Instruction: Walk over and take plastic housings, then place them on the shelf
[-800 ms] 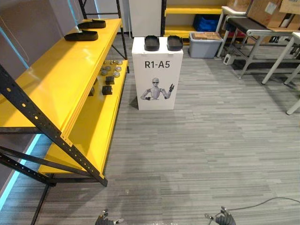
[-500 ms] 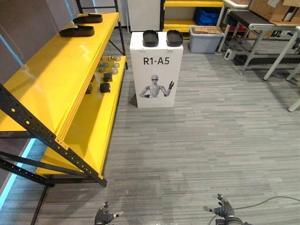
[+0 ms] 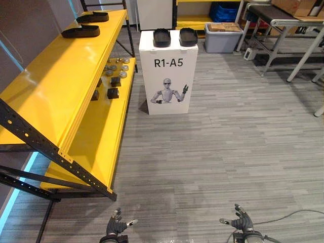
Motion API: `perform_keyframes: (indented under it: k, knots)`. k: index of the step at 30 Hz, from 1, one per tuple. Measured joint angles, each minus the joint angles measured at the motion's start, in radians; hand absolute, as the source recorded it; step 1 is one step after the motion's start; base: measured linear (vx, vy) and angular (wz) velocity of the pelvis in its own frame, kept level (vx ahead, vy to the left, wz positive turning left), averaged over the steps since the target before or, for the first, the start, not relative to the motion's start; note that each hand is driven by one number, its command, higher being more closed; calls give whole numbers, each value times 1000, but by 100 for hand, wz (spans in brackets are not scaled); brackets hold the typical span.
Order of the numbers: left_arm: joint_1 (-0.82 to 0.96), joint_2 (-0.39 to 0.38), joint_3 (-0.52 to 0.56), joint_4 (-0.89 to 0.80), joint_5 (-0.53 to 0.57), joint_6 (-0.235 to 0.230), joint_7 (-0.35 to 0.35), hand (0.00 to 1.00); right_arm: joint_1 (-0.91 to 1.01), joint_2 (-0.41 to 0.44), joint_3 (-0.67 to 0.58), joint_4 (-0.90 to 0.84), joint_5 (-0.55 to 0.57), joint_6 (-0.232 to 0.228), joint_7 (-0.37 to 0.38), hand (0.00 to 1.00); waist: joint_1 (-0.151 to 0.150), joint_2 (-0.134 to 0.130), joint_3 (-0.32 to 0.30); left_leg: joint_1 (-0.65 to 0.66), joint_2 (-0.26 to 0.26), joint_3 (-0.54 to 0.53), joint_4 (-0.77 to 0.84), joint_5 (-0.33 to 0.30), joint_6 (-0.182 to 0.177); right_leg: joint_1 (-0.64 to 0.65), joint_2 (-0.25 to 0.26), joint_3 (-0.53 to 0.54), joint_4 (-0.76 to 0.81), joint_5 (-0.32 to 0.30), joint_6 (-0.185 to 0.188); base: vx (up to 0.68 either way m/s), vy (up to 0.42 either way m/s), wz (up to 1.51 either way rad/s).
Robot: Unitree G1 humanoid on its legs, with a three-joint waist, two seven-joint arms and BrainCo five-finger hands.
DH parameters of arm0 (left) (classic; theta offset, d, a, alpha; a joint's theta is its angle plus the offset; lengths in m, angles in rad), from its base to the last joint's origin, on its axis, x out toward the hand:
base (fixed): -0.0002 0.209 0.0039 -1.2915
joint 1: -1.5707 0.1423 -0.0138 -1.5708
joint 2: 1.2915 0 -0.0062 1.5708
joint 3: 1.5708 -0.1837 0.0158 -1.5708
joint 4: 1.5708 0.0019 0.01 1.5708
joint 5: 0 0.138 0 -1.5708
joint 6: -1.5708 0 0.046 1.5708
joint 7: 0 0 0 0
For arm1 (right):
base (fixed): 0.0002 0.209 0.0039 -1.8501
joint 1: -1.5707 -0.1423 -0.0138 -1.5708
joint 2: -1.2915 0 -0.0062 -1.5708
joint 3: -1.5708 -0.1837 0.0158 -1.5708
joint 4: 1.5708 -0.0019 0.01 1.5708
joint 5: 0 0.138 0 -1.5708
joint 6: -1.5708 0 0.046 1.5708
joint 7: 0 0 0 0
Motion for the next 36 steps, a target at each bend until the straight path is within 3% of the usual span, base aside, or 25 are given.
perform_keyframes:
  k: [3, 4, 6, 7, 8, 9, 10, 13, 14, 15, 16, 18, 19, 20, 21, 23, 25, 28, 29, 30, 31, 32, 33, 34, 36]
  knots:
    - [4, 0, -1, -8, 0, 1, 5, 0, -15, 2, 0, 2, 0, 1, -3, 0, -1, -2, 5, -29, -6, 9, 50, -36, 13, -109, -27, -3, 234, -117, 28, 40, 26, -16]
    - [3, -1, -3, -9, 0, 1, 9, 0, -20, 3, 1, 3, 1, 2, -6, 0, 3, -10, 14, -26, -18, 21, 67, -62, 22, -168, -53, -15, 378, -169, 63, 64, 58, -22]
    - [5, 2, -8, -10, -1, 3, 16, 0, -28, 13, 1, 2, 2, 3, -9, 0, -2, -7, 23, -9, -23, 20, 91, -99, 36, -279, -98, -69, 643, -179, 68, 125, 68, -6]
    - [4, 18, -25, -14, -1, 4, 20, 0, -24, 27, 3, 3, 3, 6, -12, 0, -7, -22, 43, 26, -32, 6, 92, -117, 55, -335, -140, -111, 798, -188, 66, 272, 25, 27]
    - [3, 24, -34, -15, -6, 6, 24, 0, -18, 31, 5, 5, 5, 15, -12, 0, -13, -14, 51, 59, -28, -5, 87, -124, 49, -361, -169, -154, 847, -213, 58, 315, -7, 27]
    - [0, 24, -40, -16, -12, 6, 25, 0, -20, 29, 5, 5, 6, 18, -14, 0, -14, -15, 56, 73, -23, -8, 83, -128, 49, -377, -180, -177, 846, -221, 55, 342, -76, 40]
    - [-30, 30, -41, -16, -35, 6, 32, 0, -36, 23, 10, 5, 20, 20, -17, 0, -29, -5, 80, 113, 16, -29, 63, -136, 40, -431, -187, -234, 783, -219, 52, 394, -134, 38]
    - [-69, 40, -43, -15, -46, 5, 35, 0, -59, 13, 32, 5, 28, 21, -22, 0, -48, 8, 103, 144, 82, -51, 35, -133, 32, -496, -151, -256, 577, -173, 26, 358, -165, 39]
    - [-84, 47, -42, -14, -47, 4, 37, 0, -61, 13, 33, 5, 30, 20, -23, 0, -53, -7, 105, 170, 98, -54, 28, -131, -17, -500, -137, -233, 407, -58, 24, 580, -368, 43]
    - [-89, 46, -41, -7, -47, 4, 38, 0, -57, 1, 34, 6, 33, 21, -30, 0, -63, -7, 106, 204, 120, -58, 28, -146, -52, -489, -126, -230, 389, 112, -66, 616, -389, 21]
    - [-102, 35, -44, 3, -47, 4, 39, 0, -72, -9, 32, 10, 33, 21, -33, 0, -58, 14, 113, 210, 142, -50, 39, -144, -64, -501, -111, -231, 436, 84, -58, 682, -423, 5]
    - [-122, 21, -52, 16, -43, 2, 36, 0, -100, -8, 28, 9, 34, 21, -36, 0, -66, 15, 115, 167, 155, -58, 166, -76, -161, -513, -121, -226, 547, -38, -85, 514, -298, -3]
    - [-122, 12, -52, 16, -43, 1, 37, 0, -101, -8, 33, 9, 34, 21, -36, 0, -69, 20, 117, 121, 168, -66, 293, -30, -151, -476, -112, -230, 538, -66, -90, 551, -308, 11]
    - [-118, 2, -50, 18, -43, 1, 37, 0, -96, -7, 47, 9, 35, 21, -36, 0, -69, 30, 123, 35, 206, -76, 513, 90, -133, -389, -82, -244, 462, -78, -95, 652, -364, 17]
    - [-110, -4, -50, 14, -43, 1, 35, 0, -90, -3, 62, 10, 39, 21, -36, 0, -61, 35, 126, -66, 256, -80, 759, 85, -135, -277, -37, -252, 360, -76, -97, 537, -298, 13]
    - [-83, -5, -50, 2, -44, 2, 33, 0, -73, 14, 67, 10, 52, 20, -41, 0, -31, 18, 133, -204, 289, -53, 1013, 26, -122, -100, 13, -246, 225, -72, -101, 537, -276, -10]
    - [-75, -7, -51, -8, -45, 2, 33, 0, -75, 17, 62, 11, 67, 19, -45, 0, -11, 9, 132, -318, 264, -5, 981, -13, -110, -12, 24, -232, 140, -73, -101, 498, -197, -20]
    - [-73, -16, -43, -20, -45, 3, 34, 0, -100, 18, 57, 33, 72, 19, -44, 0, 22, 3, 144, -415, 179, 54, 679, -47, -92, 81, 16, -193, 71, -75, -88, 494, -60, -39]
    - [-74, -22, -42, -29, -45, 3, 34, 0, -103, 25, 43, 41, 72, 19, -44, 0, 33, -8, 152, -415, 114, 40, 469, -28, -80, 127, -2, -173, 45, -91, -65, 382, 44, -39]
    - [-72, -28, -42, -34, -45, 3, 34, 0, -103, 26, 31, 41, 74, 19, -45, 0, 37, -7, 151, -411, 84, 22, 358, -1, -81, 149, -7, -168, 32, -100, -54, 474, 88, -46]
    - [-70, -36, -42, -44, -44, 2, 34, 0, -104, 26, 15, 44, 76, 19, -46, 0, 39, 0, 149, -410, 54, -14, 198, 88, -67, 187, -7, -149, 4, -121, -36, 490, 127, -55]
    - [-69, -36, -41, -44, -43, 3, 35, 0, -99, 26, 19, 47, 76, 20, -49, 0, 53, -8, 143, -396, 35, -30, 186, 195, -42, 214, -20, -119, 2, -150, -15, 514, 146, -52]
    - [-67, -34, -39, -44, -43, 3, 35, 0, -99, 32, 19, 47, 76, 20, -50, 0, 52, -15, 138, -396, 17, -33, 200, 208, -16, 220, -37, -112, 6, -166, -5, 568, 143, -28]
    - [-87, -35, -41, -44, -41, 4, 35, 0, -96, 36, 19, 50, 75, 20, -52, 0, 42, -50, 130, -433, -17, -26, 276, 140, 30, 196, -85, -114, 60, -201, 27, 574, 134, 3]
    - [-91, -45, -44, -35, -35, 6, 34, 0, -102, 35, 18, 74, 74, 21, -55, 0, 40, -50, 129, -427, -21, -18, 344, 63, 47, 132, -115, -90, 256, -225, 68, 559, 146, 1]
